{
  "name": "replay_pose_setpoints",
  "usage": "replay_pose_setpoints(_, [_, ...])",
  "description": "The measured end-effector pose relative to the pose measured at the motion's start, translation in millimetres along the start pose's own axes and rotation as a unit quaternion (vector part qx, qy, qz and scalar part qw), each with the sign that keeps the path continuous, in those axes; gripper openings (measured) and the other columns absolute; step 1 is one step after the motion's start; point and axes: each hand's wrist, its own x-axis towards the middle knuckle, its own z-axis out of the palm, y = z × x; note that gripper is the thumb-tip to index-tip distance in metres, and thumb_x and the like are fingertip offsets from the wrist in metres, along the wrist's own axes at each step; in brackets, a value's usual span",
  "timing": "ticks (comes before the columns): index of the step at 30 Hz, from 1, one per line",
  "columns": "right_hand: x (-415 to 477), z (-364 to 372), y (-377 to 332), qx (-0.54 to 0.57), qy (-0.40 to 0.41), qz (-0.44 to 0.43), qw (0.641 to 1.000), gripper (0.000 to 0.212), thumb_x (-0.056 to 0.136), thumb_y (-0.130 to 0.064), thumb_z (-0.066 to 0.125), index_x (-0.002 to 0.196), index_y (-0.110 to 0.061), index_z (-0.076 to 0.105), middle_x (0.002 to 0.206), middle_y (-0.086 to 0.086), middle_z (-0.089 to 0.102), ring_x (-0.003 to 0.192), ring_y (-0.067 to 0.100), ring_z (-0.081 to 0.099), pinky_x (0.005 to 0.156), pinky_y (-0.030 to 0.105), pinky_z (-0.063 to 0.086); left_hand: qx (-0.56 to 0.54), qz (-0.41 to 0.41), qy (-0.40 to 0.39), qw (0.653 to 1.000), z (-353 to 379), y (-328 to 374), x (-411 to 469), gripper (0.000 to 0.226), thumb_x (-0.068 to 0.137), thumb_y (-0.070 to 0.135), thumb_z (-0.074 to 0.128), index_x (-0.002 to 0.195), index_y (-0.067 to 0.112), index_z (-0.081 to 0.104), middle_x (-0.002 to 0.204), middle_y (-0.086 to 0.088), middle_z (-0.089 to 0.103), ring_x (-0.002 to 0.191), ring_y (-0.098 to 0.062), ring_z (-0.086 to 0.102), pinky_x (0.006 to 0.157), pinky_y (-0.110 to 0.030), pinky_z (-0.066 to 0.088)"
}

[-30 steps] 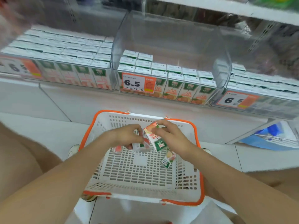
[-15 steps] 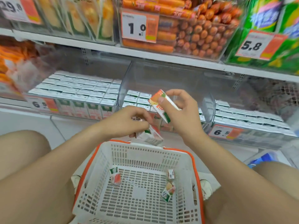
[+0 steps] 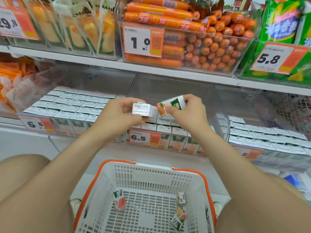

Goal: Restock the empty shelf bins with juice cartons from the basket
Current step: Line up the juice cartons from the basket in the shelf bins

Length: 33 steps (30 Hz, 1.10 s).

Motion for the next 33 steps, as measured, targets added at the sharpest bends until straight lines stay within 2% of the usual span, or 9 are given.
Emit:
replay_pose_setpoints(5, [16, 14, 4, -0.142, 0.035, -0.113, 0.983, 0.044, 0.09, -0.03, 0.081, 0.126, -0.014, 0.059, 0.109, 0.005, 0.062, 0.1, 0.025, 0.058, 0.084, 0.044, 0.052, 0.091, 0.025, 0.034, 0.995, 4, -15, 13, 0.035, 0.09, 0.006, 0.079, 0.117, 0.027, 0.076, 0.108, 0.009, 0.079, 0.094, -0.01, 0.078, 0.088, -0.038, 0.064])
replay_pose_setpoints(10, [29, 27, 11, -0.245, -0.046, -0.145, 0.957, 0.047, 0.092, 0.008, 0.061, 0.134, -0.009, 0.048, 0.124, 0.014, 0.052, 0.102, 0.04, 0.058, 0.078, 0.045, 0.046, 0.117, 0.05, 0.083, 0.988, 8, -20, 17, 0.034, 0.096, 0.011, 0.075, 0.127, 0.022, 0.067, 0.114, 0.003, 0.075, 0.076, -0.013, 0.079, 0.077, -0.038, 0.066])
replay_pose_setpoints(13, [40, 25, 12, -0.255, -0.068, -0.151, 0.953, 0.049, 0.099, 0.0, 0.059, 0.146, -0.007, 0.046, 0.128, 0.019, 0.05, 0.106, 0.041, 0.057, 0.084, 0.045, 0.048, 0.18, 0.075, 0.108, 0.975, 2, -24, 18, 0.039, 0.095, 0.021, 0.077, 0.127, 0.028, 0.056, 0.118, 0.008, 0.07, 0.076, -0.009, 0.077, 0.077, -0.042, 0.063])
replay_pose_setpoints(18, [47, 23, 21, -0.318, -0.109, -0.151, 0.93, 0.036, 0.097, 0.002, 0.058, 0.132, -0.007, 0.058, 0.118, 0.019, 0.054, 0.087, 0.04, 0.056, 0.076, 0.041, 0.048, 0.244, 0.12, 0.1, 0.957, 3, -25, 19, 0.031, 0.097, 0.026, 0.075, 0.121, 0.03, 0.057, 0.111, 0.017, 0.069, 0.085, 0.002, 0.069, 0.076, -0.026, 0.055])
replay_pose_setpoints(21, [42, 29, 25, -0.291, -0.212, -0.128, 0.924, 0.034, 0.102, -0.007, 0.056, 0.137, -0.009, 0.058, 0.131, 0.019, 0.062, 0.109, 0.038, 0.063, 0.09, 0.045, 0.055, 0.256, 0.138, 0.083, 0.953, 6, -26, 20, 0.03, 0.098, 0.024, 0.074, 0.123, 0.03, 0.059, 0.104, 0.024, 0.066, 0.096, 0.016, 0.06, 0.077, -0.006, 0.046])
replay_pose_setpoints(25, [42, 31, 29, -0.308, -0.265, -0.104, 0.908, 0.023, 0.097, -0.006, 0.041, 0.106, -0.009, 0.062, 0.097, 0.012, 0.07, 0.081, 0.031, 0.065, 0.072, 0.047, 0.058, 0.237, 0.139, 0.079, 0.958, 7, -25, 22, 0.03, 0.098, 0.021, 0.074, 0.124, 0.027, 0.061, 0.105, 0.019, 0.069, 0.093, 0.017, 0.063, 0.074, 0.0, 0.045])
replay_pose_setpoints(27, [40, 30, 27, -0.297, -0.259, -0.095, 0.914, 0.022, 0.097, -0.009, 0.039, 0.098, -0.006, 0.06, 0.088, 0.01, 0.068, 0.079, 0.032, 0.063, 0.068, 0.042, 0.054, 0.225, 0.138, 0.08, 0.961, 6, -24, 22, 0.03, 0.097, 0.021, 0.075, 0.124, 0.027, 0.063, 0.107, 0.016, 0.07, 0.095, 0.015, 0.063, 0.074, 0.001, 0.045])
replay_pose_setpoints(30, [29, 29, 9, -0.201, -0.196, -0.137, 0.95, 0.043, 0.097, -0.016, 0.04, 0.134, -0.014, 0.062, 0.127, 0.009, 0.07, 0.119, 0.026, 0.064, 0.099, 0.043, 0.054, 0.214, 0.148, 0.09, 0.962, 2, -19, 21, 0.03, 0.099, 0.026, 0.072, 0.127, 0.029, 0.063, 0.108, 0.015, 0.07, 0.096, 0.01, 0.064, 0.073, -0.001, 0.045])
replay_pose_setpoints(33, [-1, 29, -18, 0.016, -0.174, -0.197, 0.965, 0.053, 0.093, -0.024, 0.054, 0.145, -0.031, 0.054, 0.125, -0.008, 0.07, 0.116, 0.01, 0.066, 0.098, 0.032, 0.055, 0.195, 0.15, 0.057, 0.968, -11, -7, 18, 0.028, 0.1, 0.027, 0.07, 0.127, 0.032, 0.063, 0.111, 0.017, 0.069, 0.098, 0.007, 0.065, 0.075, -0.006, 0.049])
